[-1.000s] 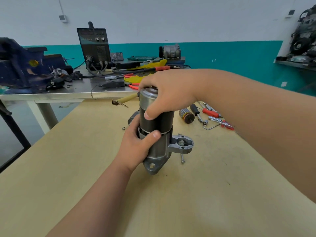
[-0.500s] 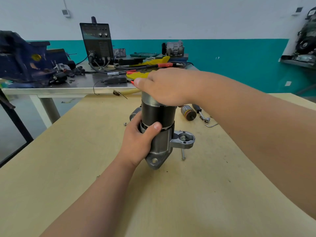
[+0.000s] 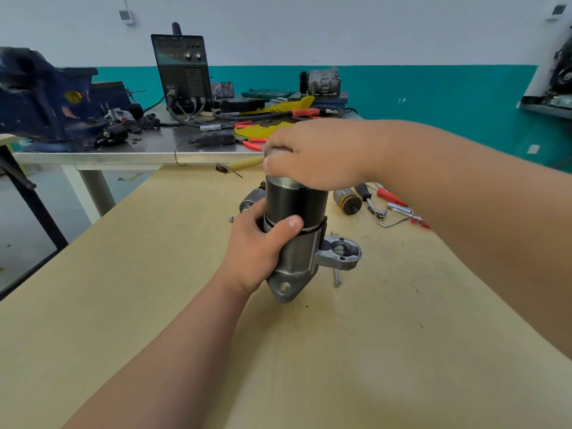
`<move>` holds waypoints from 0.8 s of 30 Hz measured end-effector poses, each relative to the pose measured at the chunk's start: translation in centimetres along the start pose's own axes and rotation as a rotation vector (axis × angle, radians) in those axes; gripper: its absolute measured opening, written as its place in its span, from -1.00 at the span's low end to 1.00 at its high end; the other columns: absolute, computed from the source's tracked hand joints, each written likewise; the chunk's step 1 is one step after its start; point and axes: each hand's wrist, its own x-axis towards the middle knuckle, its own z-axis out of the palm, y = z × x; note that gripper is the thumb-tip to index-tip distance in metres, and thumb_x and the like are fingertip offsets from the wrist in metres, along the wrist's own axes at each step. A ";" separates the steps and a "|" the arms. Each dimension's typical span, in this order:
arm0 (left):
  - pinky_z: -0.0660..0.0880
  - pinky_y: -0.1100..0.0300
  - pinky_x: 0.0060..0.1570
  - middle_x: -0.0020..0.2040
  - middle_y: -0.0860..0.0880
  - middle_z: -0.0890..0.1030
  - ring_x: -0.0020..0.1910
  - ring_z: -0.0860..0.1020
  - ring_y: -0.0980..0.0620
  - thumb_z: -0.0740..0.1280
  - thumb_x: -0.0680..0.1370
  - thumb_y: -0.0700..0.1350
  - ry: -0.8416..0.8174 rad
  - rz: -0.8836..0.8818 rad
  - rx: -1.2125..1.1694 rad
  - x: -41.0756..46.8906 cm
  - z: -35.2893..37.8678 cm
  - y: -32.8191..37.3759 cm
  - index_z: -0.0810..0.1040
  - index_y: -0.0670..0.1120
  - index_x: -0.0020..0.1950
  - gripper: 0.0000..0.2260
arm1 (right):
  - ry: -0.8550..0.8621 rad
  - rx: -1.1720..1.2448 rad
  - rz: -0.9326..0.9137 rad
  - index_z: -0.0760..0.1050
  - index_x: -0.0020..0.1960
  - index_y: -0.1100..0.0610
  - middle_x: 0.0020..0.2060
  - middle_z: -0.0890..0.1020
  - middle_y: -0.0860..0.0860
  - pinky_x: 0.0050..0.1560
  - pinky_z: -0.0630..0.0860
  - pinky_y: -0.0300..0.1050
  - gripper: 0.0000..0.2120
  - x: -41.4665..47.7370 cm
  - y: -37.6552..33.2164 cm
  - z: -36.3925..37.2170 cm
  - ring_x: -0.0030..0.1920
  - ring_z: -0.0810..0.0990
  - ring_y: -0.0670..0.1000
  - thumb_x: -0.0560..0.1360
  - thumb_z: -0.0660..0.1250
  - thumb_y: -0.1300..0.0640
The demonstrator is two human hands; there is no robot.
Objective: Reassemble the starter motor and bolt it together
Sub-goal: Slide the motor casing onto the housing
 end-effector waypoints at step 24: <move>0.49 -0.27 0.14 0.13 -0.28 0.62 0.15 0.59 -0.24 0.15 0.16 0.67 -0.051 -0.022 0.200 0.0 -1.3 1.2 0.52 -0.27 0.24 0.11 | -0.049 0.183 -0.140 0.29 0.34 -0.26 0.19 0.44 -0.18 -0.06 0.45 -0.19 -0.41 -0.3 0.5 -0.1 0.07 0.45 -0.12 0.38 0.43 -0.18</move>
